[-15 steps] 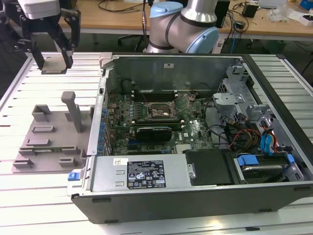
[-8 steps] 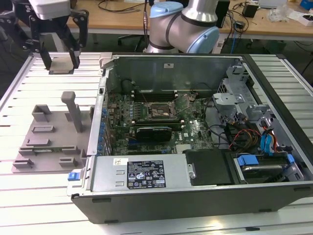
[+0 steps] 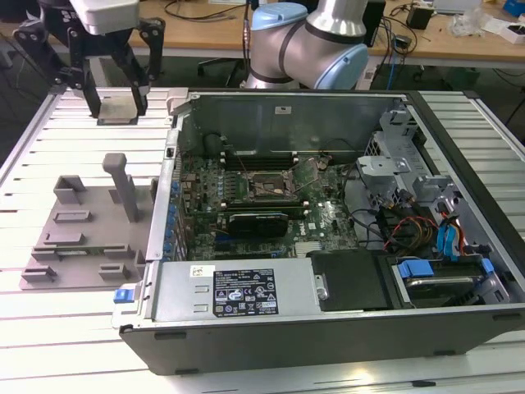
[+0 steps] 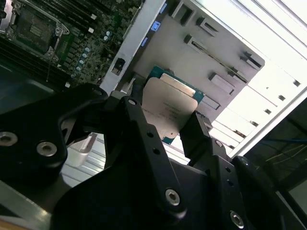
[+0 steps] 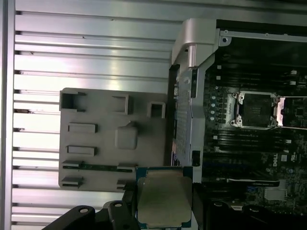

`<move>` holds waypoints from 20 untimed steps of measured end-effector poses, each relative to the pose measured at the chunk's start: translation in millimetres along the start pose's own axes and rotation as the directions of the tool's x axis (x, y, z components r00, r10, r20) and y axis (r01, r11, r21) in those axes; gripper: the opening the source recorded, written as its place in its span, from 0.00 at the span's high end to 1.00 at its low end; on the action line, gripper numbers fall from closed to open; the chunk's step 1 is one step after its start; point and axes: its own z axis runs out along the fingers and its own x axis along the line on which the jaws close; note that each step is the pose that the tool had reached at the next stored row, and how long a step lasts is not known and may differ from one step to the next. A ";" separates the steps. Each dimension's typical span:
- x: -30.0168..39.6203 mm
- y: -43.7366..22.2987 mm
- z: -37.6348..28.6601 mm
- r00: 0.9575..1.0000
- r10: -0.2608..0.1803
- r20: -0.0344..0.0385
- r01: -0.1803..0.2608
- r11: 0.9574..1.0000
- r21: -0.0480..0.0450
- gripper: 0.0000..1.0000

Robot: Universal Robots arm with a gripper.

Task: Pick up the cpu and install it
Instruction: 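Pick up the cpu and move it towards the insertion slot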

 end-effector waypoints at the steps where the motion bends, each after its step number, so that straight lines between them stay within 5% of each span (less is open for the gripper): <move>1: -2.2 -0.1 0.2 1.000 0.000 0.000 0.000 1.000 0.000 0.45; 11: -29.9 -1.3 4.8 1.000 0.000 -0.001 0.000 1.000 0.002 0.45; 20: -47.3 -2.1 7.6 1.000 0.000 -0.001 0.000 1.000 0.002 0.45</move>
